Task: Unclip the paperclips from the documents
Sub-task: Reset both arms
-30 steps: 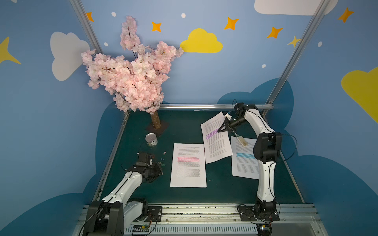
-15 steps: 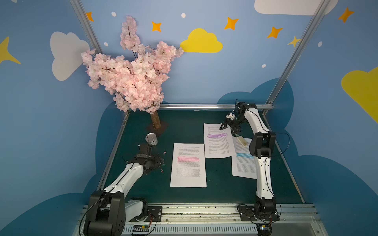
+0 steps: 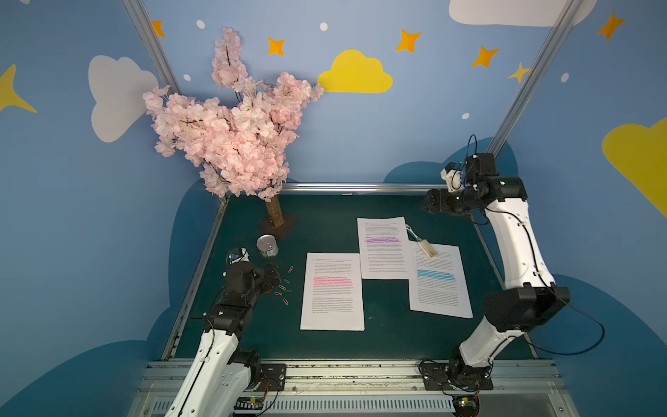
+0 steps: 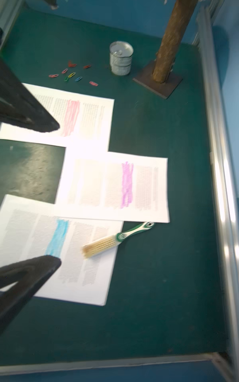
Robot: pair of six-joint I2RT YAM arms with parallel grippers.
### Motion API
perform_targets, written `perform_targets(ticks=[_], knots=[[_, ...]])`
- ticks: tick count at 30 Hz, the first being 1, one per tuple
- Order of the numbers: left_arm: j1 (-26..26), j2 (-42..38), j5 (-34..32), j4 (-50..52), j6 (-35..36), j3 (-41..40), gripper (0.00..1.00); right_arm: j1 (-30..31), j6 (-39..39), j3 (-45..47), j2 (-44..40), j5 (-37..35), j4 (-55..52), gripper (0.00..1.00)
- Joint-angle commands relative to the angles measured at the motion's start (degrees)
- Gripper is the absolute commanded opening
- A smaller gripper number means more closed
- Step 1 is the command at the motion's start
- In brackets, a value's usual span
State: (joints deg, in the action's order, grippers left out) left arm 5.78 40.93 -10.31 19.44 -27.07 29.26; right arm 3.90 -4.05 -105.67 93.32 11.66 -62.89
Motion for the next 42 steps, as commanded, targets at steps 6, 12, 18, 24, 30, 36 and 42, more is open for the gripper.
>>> perform_targets(ticks=[6, 12, 18, 24, 30, 36, 42], knots=[[-0.4, 13.3, -1.2, -26.5, 10.0, -5.3, 1.0, -2.5, 1.3, 61.7, -22.4, -6.8, 61.3, 0.95], [-0.7, 24.6, 4.0, -38.9, 28.7, -5.0, 1.0, -2.9, 1.5, 75.8, -21.7, -10.6, 77.2, 0.95], [-2.8, 32.6, 8.3, -66.3, 29.7, -13.9, 1.0, -2.7, 7.2, 72.9, -13.1, -6.5, 83.8, 0.95], [-9.6, 46.6, 21.4, -69.2, 27.5, -8.9, 0.99, -2.6, 7.8, 75.7, -10.0, -5.9, 90.0, 0.94], [-9.6, 47.7, 22.6, -69.6, 28.3, -7.5, 0.99, -2.7, 6.3, 83.2, -6.8, -3.8, 109.2, 0.95], [-8.4, 47.1, 20.4, -68.1, 29.0, -7.5, 0.99, -2.7, 8.7, 79.0, -9.3, -3.4, 96.7, 0.95], [-9.0, 48.4, 21.5, -66.2, 28.3, -5.7, 0.99, -2.7, 8.9, 78.8, -9.4, -3.4, 96.6, 0.95]])
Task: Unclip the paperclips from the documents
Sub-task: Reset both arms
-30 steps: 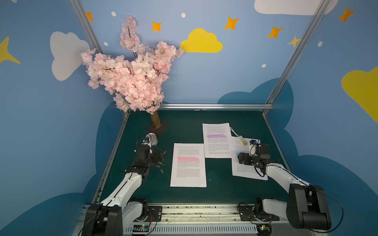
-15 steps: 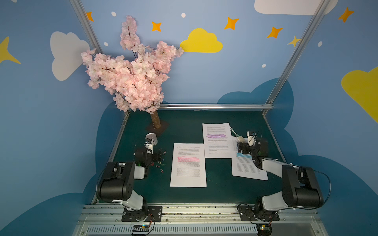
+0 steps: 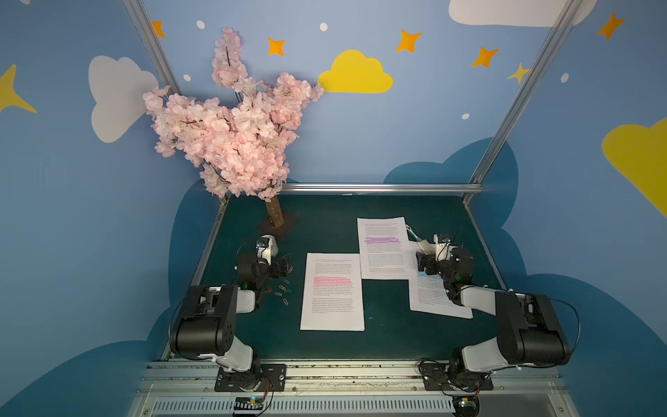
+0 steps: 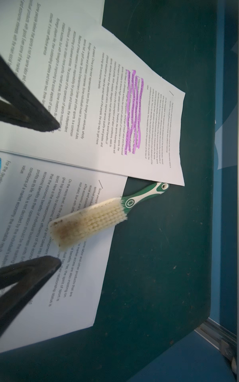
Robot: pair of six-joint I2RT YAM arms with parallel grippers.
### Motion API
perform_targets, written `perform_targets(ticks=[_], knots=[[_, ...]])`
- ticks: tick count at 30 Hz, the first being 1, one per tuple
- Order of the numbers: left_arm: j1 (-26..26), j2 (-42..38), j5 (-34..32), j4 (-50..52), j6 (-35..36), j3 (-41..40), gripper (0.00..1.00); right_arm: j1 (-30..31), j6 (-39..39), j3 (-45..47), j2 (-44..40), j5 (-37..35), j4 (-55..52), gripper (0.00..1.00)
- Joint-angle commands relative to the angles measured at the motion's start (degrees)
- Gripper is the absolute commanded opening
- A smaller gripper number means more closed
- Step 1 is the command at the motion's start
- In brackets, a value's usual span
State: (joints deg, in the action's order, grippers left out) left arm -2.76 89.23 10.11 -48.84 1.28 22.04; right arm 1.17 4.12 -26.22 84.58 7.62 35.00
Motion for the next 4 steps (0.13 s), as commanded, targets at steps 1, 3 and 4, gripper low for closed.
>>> perform_targets(ticks=[1, 3, 4], knots=[[-0.6, -0.1, 1.0, 1.7, -0.3, 1.2, 0.99, 0.0, 0.7, -0.6, -0.7, 0.6, -1.5, 0.95], [-1.2, -0.8, 0.5, 0.7, -1.1, 0.4, 0.99, 0.0, 0.7, -0.6, -0.7, 0.6, -1.5, 0.95], [-1.2, -1.3, 0.5, 0.7, -1.0, 0.1, 0.99, 0.0, 0.6, -0.7, -0.6, 0.6, -1.5, 0.95]])
